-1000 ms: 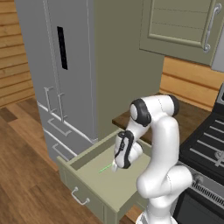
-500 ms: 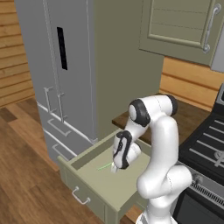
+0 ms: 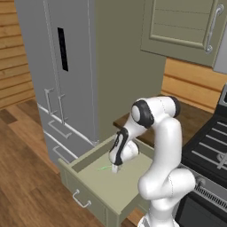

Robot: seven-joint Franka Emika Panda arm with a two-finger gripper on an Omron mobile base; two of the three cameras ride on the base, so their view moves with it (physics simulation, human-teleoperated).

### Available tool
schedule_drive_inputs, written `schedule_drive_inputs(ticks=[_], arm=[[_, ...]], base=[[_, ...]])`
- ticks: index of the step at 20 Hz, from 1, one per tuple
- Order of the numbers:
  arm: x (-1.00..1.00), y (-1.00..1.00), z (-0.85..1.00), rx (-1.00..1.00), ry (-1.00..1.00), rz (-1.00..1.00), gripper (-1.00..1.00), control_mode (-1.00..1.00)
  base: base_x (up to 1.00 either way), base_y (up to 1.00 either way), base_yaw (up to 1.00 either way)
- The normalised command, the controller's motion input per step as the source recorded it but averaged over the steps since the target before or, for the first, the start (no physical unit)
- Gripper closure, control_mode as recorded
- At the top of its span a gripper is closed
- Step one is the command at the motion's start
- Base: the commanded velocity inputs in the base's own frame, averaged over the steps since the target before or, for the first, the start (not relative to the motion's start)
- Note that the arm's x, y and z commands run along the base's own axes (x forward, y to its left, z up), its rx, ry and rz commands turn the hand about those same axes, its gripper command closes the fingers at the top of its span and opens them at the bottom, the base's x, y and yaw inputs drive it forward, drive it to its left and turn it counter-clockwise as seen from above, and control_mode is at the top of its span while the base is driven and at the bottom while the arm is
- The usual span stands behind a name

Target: Take a straw from the drawer in front and place it inside the glass cup on the dining counter.

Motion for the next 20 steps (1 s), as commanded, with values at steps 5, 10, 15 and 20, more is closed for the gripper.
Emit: schedule_drive_inputs(ticks=[5,10,15,20], arm=[[-0.01,0.14,0.03,0.00,0.00,0.00,1.00,-1.00],[-0.10,0.11,0.31,0.00,-0.01,0.00,1.00,-1.00],[-0.36,0.00,0.99,0.04,-0.16,0.00,1.00,-1.00],[-0.02,0.02,1.00,0.04,-0.09,0.00,1.00,-1.00]], base=[[0.00,0.00,0.00],[0.00,0.00,0.00],[0.00,0.00,0.00],[0.00,0.00,0.00]])
